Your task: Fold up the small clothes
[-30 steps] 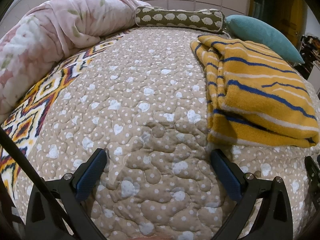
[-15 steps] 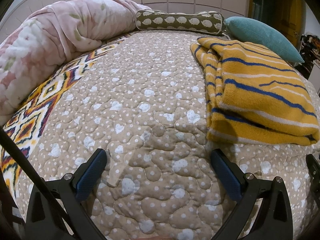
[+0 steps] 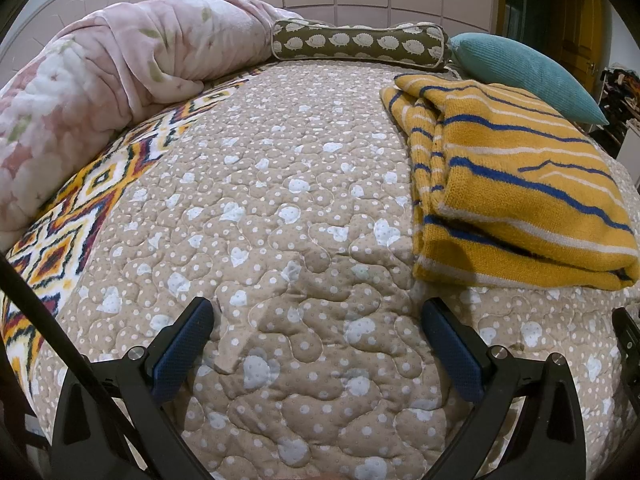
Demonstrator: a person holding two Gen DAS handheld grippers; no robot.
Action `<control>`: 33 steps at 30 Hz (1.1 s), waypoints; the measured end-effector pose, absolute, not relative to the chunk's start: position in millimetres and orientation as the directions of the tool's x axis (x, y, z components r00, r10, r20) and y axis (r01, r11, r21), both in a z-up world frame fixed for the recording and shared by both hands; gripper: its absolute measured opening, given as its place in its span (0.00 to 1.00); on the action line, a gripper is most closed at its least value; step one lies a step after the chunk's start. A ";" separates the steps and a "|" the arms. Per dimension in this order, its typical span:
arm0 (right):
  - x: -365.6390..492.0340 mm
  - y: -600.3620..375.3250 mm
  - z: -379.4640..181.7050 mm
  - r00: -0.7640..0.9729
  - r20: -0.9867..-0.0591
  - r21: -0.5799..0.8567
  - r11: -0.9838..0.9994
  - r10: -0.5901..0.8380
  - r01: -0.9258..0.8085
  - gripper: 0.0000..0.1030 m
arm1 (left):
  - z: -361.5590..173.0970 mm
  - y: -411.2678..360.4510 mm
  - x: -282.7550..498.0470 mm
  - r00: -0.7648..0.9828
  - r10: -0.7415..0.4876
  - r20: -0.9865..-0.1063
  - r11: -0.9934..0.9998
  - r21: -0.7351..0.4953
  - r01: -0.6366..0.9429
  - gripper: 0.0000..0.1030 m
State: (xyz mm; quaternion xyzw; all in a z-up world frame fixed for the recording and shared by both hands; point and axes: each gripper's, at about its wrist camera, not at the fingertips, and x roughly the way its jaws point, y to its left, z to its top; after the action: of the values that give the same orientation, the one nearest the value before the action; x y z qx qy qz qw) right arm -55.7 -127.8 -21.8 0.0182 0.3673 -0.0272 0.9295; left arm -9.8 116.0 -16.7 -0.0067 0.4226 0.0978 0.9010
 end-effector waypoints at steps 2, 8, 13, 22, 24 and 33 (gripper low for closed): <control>-56.1 -127.7 -21.4 0.729 -0.683 0.012 0.998 -0.040 0.065 0.79 | -16.6 116.2 -9.8 0.624 0.171 -0.762 0.981 0.071 -0.182 1.00; -56.2 -126.6 -21.3 0.730 -0.683 0.010 0.998 -0.042 0.067 0.80 | -16.6 116.3 -9.8 0.624 0.171 -0.763 0.981 0.071 -0.183 1.00; -56.3 -127.0 -21.2 0.730 -0.682 0.009 0.998 -0.042 0.067 0.80 | -16.7 116.7 -10.0 0.624 0.170 -0.763 0.981 0.070 -0.182 1.00; -56.4 -127.0 -21.2 0.730 -0.682 0.008 0.998 -0.043 0.067 0.80 | -16.4 116.5 -10.2 0.624 0.171 -0.762 0.981 0.071 -0.183 1.00; -56.4 -127.2 -21.2 0.730 -0.682 0.008 0.998 -0.043 0.067 0.80 | -16.4 116.6 -9.9 0.623 0.172 -0.763 0.981 0.071 -0.183 1.00; -56.5 -126.9 -21.6 0.730 -0.682 0.008 0.998 -0.043 0.067 0.80 | -16.5 116.8 -10.4 0.624 0.171 -0.763 0.981 0.071 -0.182 1.00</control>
State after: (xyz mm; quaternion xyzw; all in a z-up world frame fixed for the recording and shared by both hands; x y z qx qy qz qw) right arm -56.5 -126.9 -21.6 0.0157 0.3660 -0.0296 0.9300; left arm -10.4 116.8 -16.5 -0.0066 0.4224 0.0979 0.9011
